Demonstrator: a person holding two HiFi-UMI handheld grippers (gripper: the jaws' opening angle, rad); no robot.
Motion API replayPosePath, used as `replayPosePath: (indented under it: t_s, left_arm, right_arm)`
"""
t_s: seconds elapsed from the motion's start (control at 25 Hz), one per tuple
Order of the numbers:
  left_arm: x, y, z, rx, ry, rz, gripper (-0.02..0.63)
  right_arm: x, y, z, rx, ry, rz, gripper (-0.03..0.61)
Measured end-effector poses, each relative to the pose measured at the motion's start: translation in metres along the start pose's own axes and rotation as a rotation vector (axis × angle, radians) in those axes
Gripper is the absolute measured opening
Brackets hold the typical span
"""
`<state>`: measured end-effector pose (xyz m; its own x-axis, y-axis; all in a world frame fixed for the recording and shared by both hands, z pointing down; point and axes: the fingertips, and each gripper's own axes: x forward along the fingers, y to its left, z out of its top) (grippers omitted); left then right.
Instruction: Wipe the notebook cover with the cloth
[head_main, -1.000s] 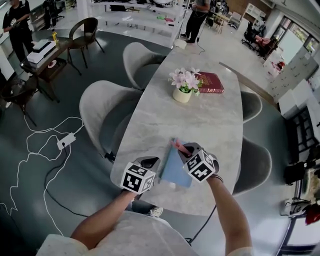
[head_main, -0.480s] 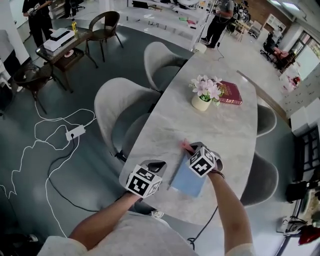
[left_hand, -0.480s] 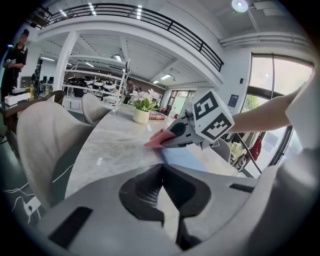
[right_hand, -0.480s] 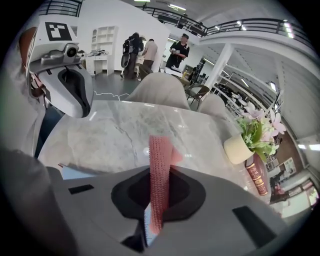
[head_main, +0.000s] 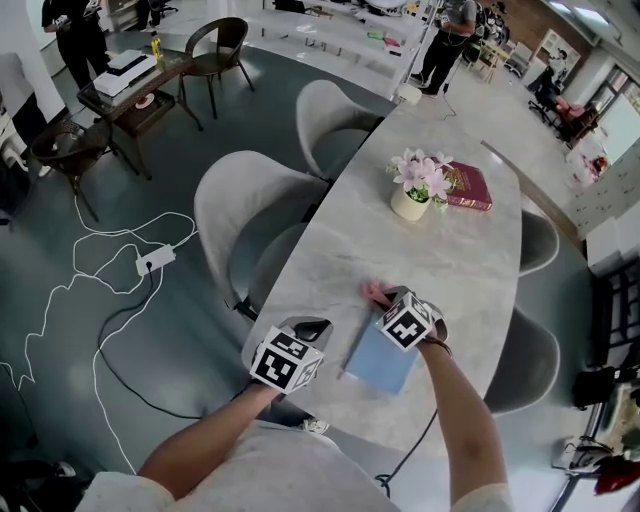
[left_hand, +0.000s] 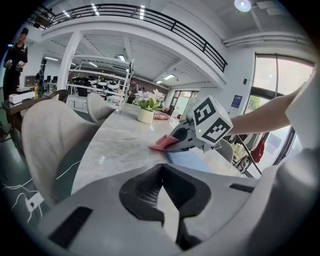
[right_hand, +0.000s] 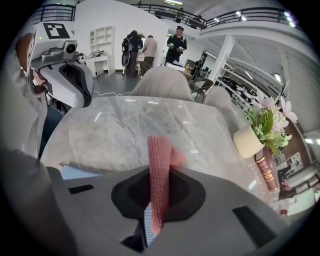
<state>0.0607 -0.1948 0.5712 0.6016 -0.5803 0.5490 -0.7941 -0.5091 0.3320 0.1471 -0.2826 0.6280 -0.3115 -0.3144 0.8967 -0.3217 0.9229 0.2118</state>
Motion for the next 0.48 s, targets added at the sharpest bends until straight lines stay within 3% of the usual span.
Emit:
replayPosePath:
  t_s: [0.48]
  left_arm:
    - [-0.011, -0.003, -0.004, 0.004, -0.002, 0.015, 0.006]
  right_arm:
    - [-0.005, 0.019, -0.004, 0.015, -0.023, 0.015, 0.015]
